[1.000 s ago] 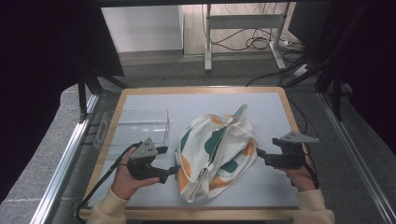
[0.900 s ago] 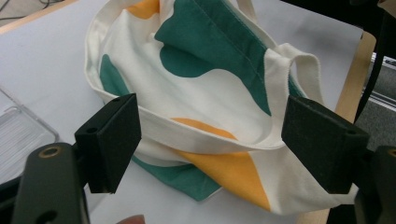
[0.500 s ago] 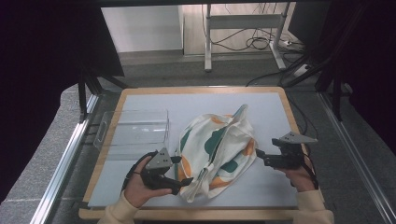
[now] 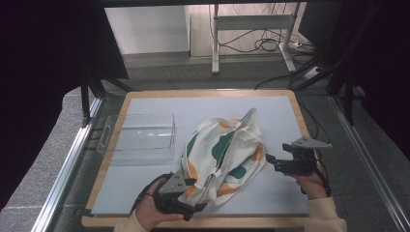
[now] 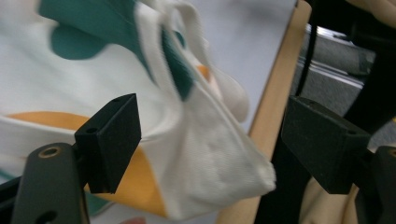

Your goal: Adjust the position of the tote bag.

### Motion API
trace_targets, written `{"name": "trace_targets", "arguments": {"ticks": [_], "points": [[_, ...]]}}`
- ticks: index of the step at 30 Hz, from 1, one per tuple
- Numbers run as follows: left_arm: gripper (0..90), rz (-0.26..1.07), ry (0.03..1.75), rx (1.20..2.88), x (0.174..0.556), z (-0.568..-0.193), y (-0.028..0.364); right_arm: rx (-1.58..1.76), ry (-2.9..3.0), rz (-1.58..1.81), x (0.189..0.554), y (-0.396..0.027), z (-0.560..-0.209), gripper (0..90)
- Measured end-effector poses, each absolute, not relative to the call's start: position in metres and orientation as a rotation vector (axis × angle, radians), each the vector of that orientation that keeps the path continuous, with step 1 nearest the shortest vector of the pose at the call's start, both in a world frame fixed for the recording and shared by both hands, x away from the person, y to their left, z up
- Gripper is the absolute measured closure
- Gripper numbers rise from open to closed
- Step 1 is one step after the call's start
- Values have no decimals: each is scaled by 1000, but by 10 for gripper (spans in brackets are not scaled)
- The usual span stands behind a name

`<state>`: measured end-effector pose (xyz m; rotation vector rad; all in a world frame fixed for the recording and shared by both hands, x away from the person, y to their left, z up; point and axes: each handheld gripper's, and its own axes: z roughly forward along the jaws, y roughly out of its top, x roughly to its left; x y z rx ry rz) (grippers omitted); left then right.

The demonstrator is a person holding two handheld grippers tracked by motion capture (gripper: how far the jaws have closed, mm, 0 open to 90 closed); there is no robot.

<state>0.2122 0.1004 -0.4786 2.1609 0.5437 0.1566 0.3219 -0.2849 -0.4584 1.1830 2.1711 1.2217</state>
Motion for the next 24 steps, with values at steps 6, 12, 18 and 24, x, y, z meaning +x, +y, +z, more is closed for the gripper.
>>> {"name": "trace_targets", "arguments": {"ticks": [6,12,18,24], "points": [[285,187,536,2230,212,-488,93,1198,2174,1242,323,-286,-460,187],[436,174,531,2240,213,-492,96,1201,2169,1237,323,-287,-460,187],[597,149,554,2231,218,-490,103,1196,2170,1234,323,-286,-460,186],[729,136,588,2215,224,-489,112,1195,2172,1224,323,-286,-460,187]]}}
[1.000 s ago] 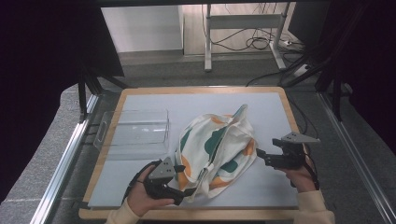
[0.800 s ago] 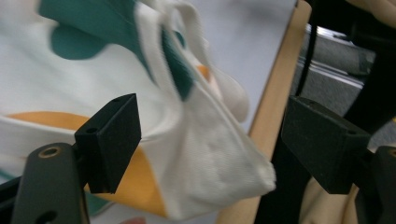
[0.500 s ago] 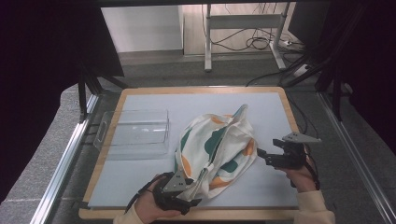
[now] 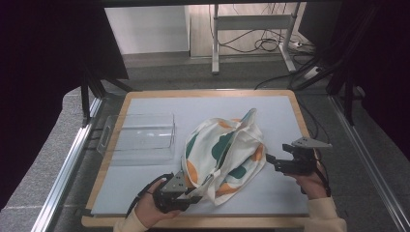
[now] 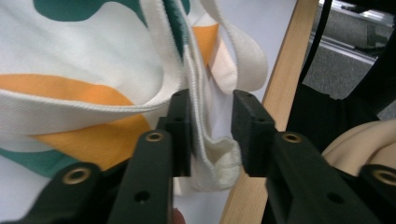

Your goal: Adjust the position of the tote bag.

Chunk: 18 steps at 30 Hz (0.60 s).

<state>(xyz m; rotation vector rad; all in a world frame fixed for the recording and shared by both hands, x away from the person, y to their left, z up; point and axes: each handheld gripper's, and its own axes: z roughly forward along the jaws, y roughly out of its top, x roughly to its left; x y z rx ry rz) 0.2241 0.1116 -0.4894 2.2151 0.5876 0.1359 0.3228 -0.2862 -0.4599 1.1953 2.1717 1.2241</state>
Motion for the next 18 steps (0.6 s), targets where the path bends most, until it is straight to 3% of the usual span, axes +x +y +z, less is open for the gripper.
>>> {"name": "trace_targets", "arguments": {"ticks": [5,18], "points": [[774,123,602,2207,226,-489,114,1194,2173,1219,322,-285,-460,187],[788,99,603,2188,230,-489,118,1239,2164,1262,322,-286,-454,244]]}}
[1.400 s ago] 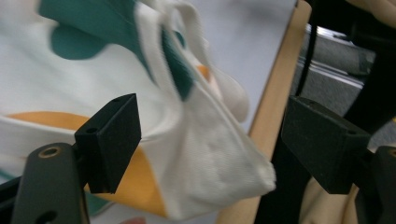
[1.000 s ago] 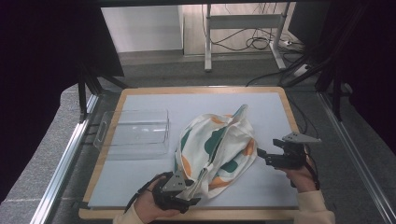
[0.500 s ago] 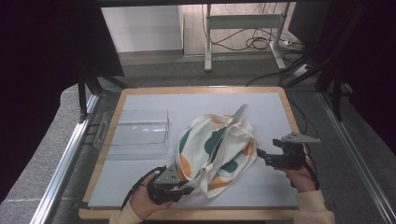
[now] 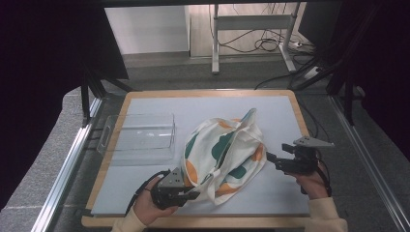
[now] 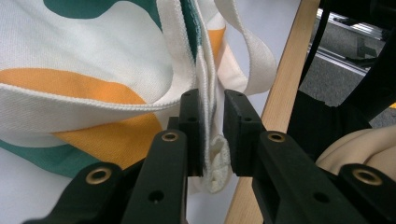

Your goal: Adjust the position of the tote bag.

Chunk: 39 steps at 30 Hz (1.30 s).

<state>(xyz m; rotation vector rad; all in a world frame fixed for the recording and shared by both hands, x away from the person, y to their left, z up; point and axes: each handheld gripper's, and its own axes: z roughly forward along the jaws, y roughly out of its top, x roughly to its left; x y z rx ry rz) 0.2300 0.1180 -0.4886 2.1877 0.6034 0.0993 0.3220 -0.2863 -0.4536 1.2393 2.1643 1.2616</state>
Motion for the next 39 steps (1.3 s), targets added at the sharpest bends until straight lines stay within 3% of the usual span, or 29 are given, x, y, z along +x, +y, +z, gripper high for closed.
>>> {"name": "trace_targets", "arguments": {"ticks": [19,39], "points": [[787,89,584,2190,231,-488,118,1287,2129,1235,370,-254,-412,233],[787,90,593,2175,230,-488,117,1372,2140,1154,413,-237,-416,209]]}}
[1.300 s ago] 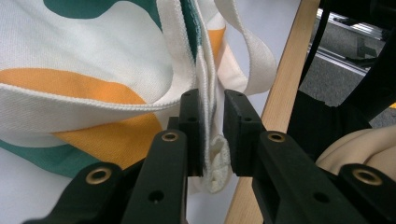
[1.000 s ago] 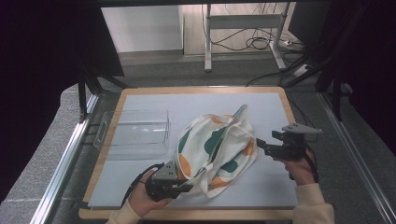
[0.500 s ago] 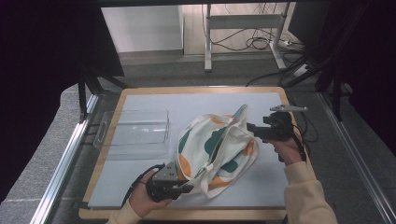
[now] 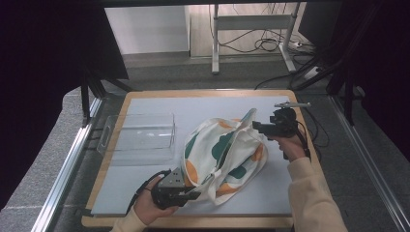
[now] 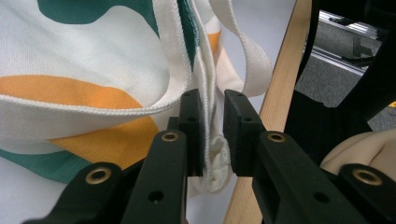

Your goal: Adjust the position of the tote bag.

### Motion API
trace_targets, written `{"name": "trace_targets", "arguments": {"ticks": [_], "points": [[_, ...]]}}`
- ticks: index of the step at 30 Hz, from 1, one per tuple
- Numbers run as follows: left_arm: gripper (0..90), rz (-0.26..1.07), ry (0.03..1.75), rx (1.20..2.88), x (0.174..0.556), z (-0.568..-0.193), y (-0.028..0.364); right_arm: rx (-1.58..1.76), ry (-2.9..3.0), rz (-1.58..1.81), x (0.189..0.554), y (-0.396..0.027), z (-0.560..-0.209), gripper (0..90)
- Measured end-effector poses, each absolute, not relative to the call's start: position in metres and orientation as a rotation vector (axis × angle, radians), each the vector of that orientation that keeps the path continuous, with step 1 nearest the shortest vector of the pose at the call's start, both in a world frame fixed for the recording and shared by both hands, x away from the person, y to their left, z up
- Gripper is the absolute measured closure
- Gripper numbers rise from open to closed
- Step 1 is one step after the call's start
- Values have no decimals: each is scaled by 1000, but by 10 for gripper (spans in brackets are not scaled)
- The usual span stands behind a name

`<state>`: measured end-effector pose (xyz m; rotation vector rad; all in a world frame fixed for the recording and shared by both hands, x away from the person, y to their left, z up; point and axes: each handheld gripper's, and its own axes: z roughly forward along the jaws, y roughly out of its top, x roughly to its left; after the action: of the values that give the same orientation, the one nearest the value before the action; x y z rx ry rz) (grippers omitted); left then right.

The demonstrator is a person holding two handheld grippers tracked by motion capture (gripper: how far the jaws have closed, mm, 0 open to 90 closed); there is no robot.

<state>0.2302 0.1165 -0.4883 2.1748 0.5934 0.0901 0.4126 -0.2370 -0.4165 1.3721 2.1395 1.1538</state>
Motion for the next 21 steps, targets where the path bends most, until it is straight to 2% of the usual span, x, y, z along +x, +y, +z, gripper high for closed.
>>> {"name": "trace_targets", "arguments": {"ticks": [21], "points": [[787,92,575,2192,232,-489,118,1463,2108,1060,453,-216,-420,209]]}}
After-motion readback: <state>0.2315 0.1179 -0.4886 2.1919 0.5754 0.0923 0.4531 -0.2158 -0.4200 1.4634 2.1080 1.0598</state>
